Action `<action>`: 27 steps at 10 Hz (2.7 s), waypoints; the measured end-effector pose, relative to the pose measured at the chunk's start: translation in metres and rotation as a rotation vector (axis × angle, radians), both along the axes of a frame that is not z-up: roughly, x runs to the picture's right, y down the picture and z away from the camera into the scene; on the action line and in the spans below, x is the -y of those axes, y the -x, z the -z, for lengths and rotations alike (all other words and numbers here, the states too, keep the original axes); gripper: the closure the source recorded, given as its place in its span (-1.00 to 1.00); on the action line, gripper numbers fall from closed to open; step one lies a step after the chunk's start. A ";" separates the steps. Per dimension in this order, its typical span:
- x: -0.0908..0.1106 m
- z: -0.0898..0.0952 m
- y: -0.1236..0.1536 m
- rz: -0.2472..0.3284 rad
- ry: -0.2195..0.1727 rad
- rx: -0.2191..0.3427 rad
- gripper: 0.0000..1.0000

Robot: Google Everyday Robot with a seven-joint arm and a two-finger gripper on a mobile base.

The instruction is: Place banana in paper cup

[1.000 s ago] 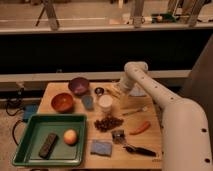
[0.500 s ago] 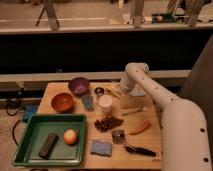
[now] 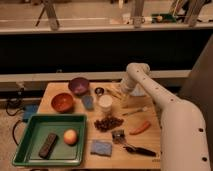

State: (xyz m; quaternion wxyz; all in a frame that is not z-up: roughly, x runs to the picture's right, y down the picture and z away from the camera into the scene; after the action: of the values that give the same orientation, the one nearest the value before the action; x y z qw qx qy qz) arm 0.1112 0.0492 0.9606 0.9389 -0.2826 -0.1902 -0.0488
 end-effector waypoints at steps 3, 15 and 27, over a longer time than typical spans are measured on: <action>0.000 -0.002 -0.002 -0.004 0.004 0.003 0.04; 0.000 -0.019 -0.010 -0.116 0.023 -0.053 -0.60; 0.010 -0.034 -0.019 -0.323 0.019 -0.066 -0.60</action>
State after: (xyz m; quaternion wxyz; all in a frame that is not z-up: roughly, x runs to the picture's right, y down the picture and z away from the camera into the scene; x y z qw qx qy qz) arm 0.1304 0.0388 0.9946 0.9376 -0.2588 -0.2027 0.1137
